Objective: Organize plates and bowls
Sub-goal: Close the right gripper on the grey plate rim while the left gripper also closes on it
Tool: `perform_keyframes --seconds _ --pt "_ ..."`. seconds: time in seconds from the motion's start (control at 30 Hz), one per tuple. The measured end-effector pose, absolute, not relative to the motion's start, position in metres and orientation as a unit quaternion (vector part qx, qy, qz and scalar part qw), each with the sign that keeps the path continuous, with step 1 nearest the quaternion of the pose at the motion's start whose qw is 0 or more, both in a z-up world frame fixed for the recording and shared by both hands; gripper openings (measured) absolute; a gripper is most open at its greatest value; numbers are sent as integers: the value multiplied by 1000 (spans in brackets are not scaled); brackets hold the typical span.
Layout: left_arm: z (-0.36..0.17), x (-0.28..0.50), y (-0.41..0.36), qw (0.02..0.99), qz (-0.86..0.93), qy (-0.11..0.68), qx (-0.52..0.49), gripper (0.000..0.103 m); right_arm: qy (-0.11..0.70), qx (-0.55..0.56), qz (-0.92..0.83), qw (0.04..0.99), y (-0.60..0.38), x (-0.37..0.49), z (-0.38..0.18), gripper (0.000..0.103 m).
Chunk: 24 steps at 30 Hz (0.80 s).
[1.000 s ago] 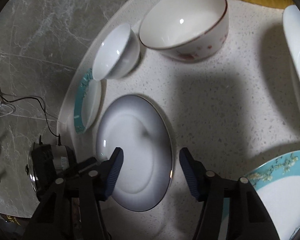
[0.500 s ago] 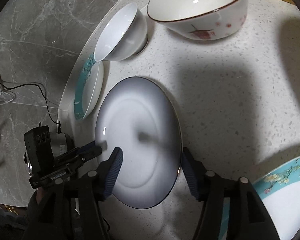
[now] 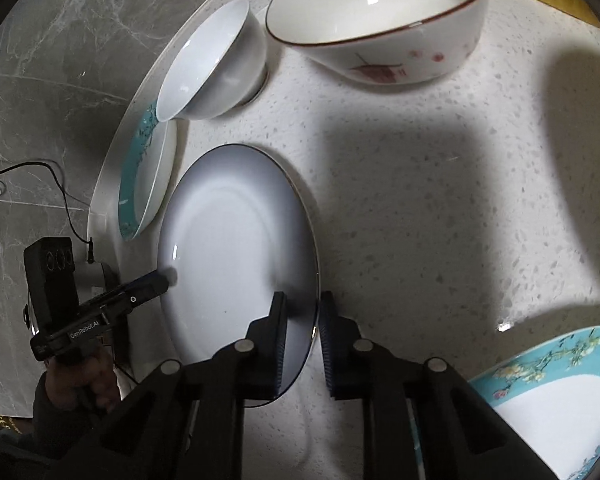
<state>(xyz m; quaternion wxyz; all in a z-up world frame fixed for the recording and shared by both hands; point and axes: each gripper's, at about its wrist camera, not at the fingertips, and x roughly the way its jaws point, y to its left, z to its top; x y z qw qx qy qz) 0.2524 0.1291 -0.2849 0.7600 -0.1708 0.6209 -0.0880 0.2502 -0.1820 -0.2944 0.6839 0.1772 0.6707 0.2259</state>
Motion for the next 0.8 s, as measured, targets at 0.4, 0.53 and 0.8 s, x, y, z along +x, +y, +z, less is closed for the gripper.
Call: perform_keyframes --seconds 0.4,0.53,0.8 --pt "-284 247 135 765 -78 617 -169 20 659 163 207 705 -169 244 -292 19" --pt "-277 238 135 768 -77 613 -167 20 655 159 209 709 -165 240 -285 19" --pt "-253 192 138 776 -78 606 -156 20 646 151 217 716 -157 216 -266 19"
